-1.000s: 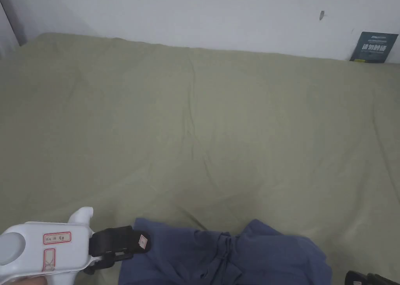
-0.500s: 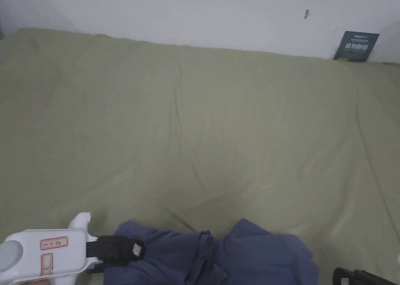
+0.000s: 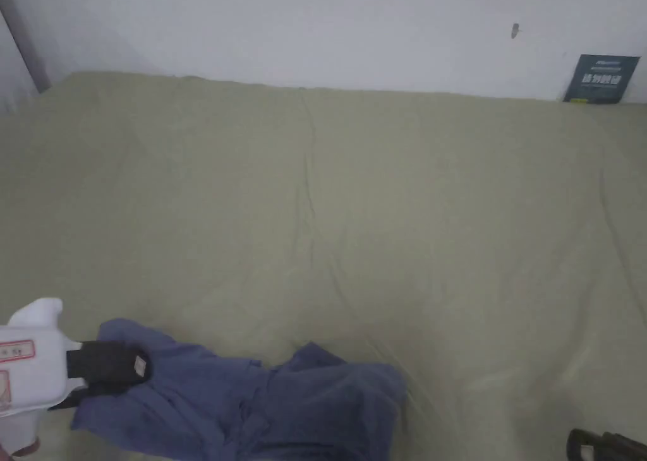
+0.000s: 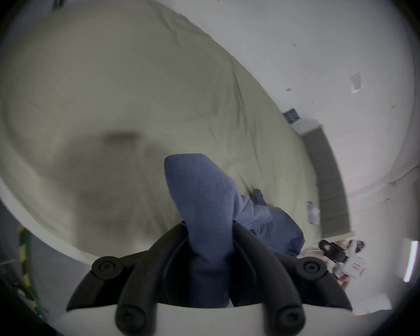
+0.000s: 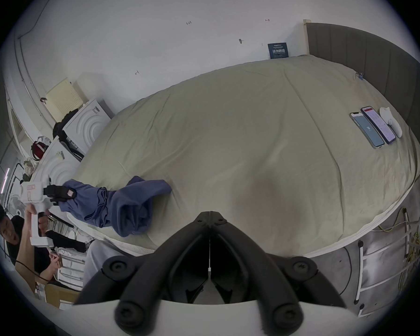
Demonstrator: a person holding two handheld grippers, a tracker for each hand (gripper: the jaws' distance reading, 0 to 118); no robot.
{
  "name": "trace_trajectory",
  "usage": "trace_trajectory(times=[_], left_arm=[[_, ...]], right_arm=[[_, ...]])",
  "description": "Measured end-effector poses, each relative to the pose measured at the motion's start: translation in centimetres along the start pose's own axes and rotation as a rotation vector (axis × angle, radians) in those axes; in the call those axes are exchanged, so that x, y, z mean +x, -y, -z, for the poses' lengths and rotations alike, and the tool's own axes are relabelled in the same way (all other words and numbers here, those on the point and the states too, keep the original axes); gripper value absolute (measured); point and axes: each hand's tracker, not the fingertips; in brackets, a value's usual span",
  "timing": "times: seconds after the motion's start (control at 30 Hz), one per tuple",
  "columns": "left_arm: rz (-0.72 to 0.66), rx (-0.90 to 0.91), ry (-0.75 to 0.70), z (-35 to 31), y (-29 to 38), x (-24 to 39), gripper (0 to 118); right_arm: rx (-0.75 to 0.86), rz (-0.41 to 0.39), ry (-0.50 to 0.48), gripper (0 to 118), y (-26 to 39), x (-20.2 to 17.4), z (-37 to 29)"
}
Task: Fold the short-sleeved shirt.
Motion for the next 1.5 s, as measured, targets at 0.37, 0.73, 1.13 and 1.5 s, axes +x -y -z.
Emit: trace_trajectory(times=[0.37, 0.73, 1.13, 1.5], left_arm=[[0.336, -0.033, -0.163, 1.5, 3.5, 15.7, 13], [0.774, -0.147, -0.384, 14.1, 13.8, 28.2, 16], [0.678, -0.013, -0.186, 7.0, 11.8, 26.7, 113], [0.168, -0.070, 0.254, 7.2, 5.5, 14.0, 4]], right_arm=[[0.035, -0.007, -0.015, 1, 0.3, 1.2, -1.8], [0.040, 0.040, 0.001, 1, 0.9, 3.5, -2.6], [0.066, 0.078, 0.020, 1, 0.6, 5.2, -3.7], [0.019, 0.093, -0.018, 1, 1.0, 4.3, -1.7]])
